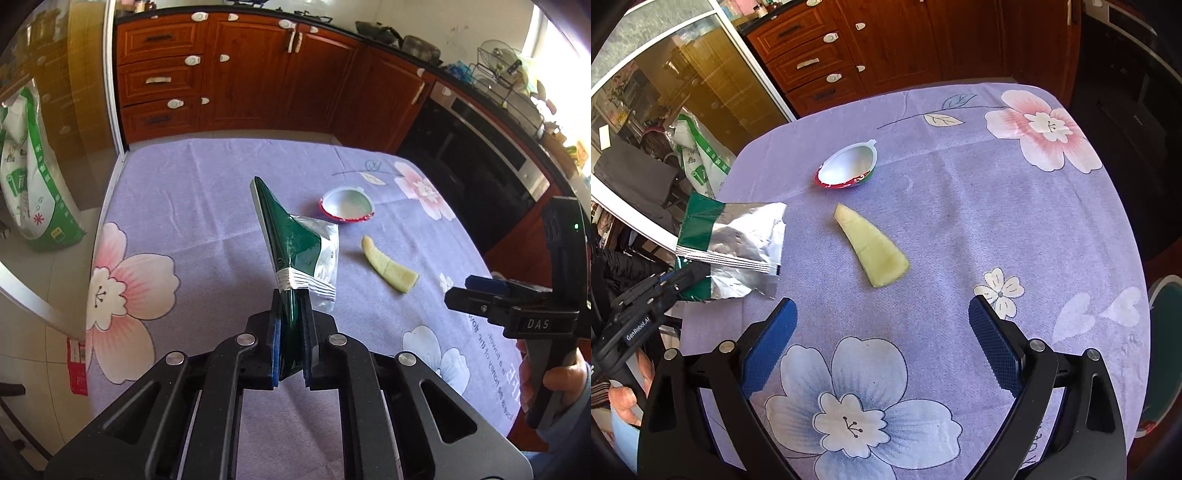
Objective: Collect trash
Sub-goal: 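Grasp the white red-rimmed bowl rim with the right gripper while the left holds the bag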
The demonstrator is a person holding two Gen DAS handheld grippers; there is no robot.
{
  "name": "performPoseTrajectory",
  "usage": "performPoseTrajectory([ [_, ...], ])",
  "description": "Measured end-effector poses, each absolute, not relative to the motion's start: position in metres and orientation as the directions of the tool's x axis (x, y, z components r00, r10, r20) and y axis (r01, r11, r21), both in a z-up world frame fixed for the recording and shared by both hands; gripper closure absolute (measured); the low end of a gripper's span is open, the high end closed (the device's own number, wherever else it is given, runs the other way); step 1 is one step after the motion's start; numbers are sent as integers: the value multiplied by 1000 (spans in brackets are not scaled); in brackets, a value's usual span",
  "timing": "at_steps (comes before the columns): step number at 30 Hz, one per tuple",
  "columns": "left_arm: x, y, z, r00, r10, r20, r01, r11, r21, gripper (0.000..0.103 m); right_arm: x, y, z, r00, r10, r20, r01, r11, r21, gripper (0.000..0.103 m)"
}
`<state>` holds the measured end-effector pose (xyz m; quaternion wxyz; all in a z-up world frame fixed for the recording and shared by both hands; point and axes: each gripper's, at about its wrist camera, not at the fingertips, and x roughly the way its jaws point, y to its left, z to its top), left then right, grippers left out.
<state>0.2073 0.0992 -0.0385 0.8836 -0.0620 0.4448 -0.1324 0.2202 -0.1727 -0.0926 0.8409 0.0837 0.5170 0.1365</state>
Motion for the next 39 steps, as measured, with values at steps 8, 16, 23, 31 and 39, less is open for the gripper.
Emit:
performPoseTrajectory([
  [8, 220, 114, -27, 601, -284, -747, 145, 958, -247, 94, 228, -166, -91, 429, 309, -849, -168, 951, 261, 13],
  [16, 244, 111, -34, 602, -309, -736, 156, 950, -271, 94, 275, -150, -93, 443, 304, -843, -207, 950, 234, 13],
  [23, 256, 115, -48, 586, -310, -749, 133, 948, -289, 94, 324, -133, -102, 451, 293, -843, -235, 950, 204, 18],
  [31, 261, 117, -53, 587, -309, -749, 122, 948, -295, 94, 355, -115, -121, 422, 277, -863, -254, 950, 181, 40],
  [39, 261, 120, -58, 588, -301, -751, 105, 949, -298, 94, 360, -102, -127, 423, 263, -867, -279, 948, 152, 69],
])
